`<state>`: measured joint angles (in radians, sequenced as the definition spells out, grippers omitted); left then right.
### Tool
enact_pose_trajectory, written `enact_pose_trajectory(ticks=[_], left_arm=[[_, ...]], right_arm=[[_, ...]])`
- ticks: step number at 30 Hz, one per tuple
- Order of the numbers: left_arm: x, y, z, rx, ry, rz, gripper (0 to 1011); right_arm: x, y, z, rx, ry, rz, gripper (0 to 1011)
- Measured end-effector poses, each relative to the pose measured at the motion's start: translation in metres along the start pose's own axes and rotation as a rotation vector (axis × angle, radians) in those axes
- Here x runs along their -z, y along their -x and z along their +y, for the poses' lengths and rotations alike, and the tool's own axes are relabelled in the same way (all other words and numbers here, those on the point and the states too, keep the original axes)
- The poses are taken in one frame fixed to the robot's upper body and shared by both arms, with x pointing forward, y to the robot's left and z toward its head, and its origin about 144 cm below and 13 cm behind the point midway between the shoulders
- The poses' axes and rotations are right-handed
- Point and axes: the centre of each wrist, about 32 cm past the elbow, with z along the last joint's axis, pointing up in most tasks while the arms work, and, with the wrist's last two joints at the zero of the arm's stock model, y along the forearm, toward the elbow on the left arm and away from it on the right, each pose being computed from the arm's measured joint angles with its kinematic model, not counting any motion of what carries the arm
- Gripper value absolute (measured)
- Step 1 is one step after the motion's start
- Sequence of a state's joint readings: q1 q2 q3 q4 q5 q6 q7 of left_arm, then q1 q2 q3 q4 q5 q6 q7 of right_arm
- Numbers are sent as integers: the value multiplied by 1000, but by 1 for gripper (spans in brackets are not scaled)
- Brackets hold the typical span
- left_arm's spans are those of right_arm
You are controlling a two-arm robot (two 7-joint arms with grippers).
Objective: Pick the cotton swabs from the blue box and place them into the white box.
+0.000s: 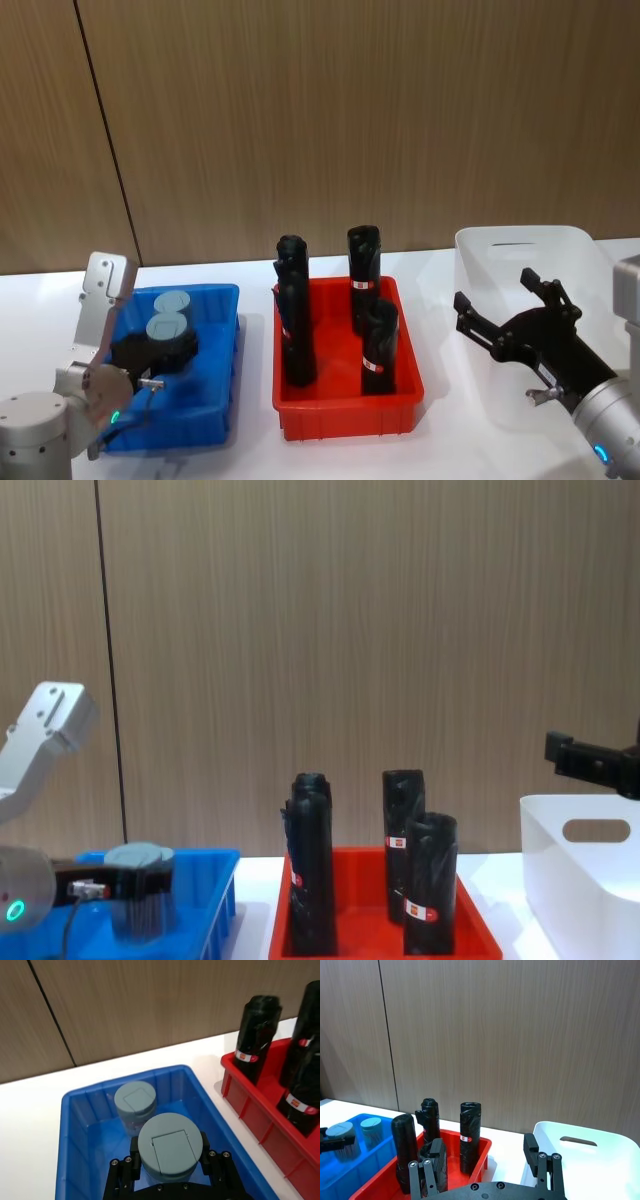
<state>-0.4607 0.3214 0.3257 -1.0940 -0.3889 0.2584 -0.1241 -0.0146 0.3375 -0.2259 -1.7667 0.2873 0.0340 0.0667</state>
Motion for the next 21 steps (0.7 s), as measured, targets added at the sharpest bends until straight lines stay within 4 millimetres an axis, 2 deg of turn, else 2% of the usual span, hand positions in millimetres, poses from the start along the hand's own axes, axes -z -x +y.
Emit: enact_pose_trajectory(ticks=[21], left_arm=[[-15, -1, 33, 218, 181, -126, 660]], right_arm=[[0, 0, 0, 0, 0, 0, 1002]])
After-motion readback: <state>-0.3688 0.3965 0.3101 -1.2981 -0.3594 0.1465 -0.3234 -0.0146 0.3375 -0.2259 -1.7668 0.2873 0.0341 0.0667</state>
